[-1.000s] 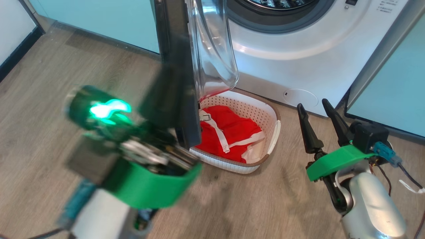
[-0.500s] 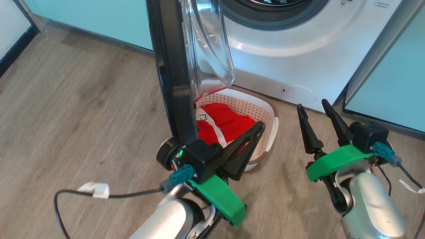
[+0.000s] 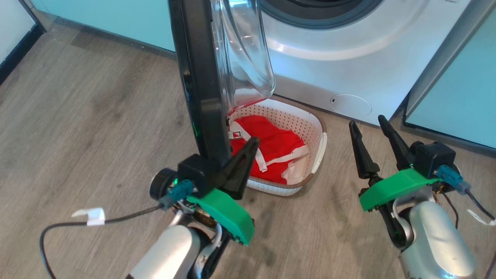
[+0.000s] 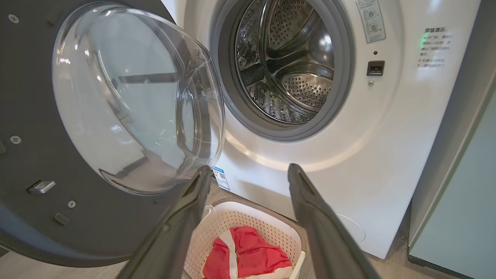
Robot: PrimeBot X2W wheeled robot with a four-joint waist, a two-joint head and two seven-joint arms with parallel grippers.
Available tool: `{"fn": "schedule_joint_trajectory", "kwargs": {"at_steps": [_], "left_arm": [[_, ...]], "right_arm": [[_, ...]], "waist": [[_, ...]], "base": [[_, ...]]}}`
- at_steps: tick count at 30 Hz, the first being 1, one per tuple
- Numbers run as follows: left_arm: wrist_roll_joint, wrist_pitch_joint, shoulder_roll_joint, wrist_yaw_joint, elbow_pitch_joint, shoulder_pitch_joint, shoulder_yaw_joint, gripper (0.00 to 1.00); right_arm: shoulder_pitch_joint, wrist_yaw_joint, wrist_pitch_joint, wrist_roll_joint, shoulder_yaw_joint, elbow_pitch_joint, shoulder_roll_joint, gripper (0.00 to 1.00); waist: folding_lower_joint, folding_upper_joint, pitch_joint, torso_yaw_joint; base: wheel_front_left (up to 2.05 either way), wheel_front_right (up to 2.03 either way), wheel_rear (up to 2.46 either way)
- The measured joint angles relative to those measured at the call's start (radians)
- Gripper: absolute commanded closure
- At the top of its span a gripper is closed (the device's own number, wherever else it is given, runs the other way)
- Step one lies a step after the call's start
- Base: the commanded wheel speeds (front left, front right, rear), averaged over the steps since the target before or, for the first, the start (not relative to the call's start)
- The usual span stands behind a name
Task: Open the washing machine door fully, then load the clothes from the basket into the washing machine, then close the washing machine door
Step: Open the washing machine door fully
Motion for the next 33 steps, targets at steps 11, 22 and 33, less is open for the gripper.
{"fn": "schedule_joint_trajectory", "kwargs": {"at_steps": [11,22,33], "left_arm": [[-0.029,-0.005,0.028,0.025,0.042,0.000,0.060,1.00],[-0.049,-0.005,0.029,0.034,0.073,0.000,0.069,1.00],[-0.066,-0.023,0.031,0.066,0.097,0.000,0.107,1.00]], "right_arm": [[-0.003,0.000,0.000,0.000,0.001,0.000,0.000,0.00],[-0.004,0.000,-0.001,0.001,0.003,0.002,0.000,0.00],[-0.009,0.000,-0.002,0.002,0.002,0.009,0.000,0.00]], "waist": [[0.0000,0.0000,0.012,-0.002],[0.0000,0.0000,0.015,-0.004],[0.0000,0.0000,0.017,0.008]], "base": [[0.00,0.00,0.00],[0.00,0.00,0.00],[0.00,0.00,0.00]]}}
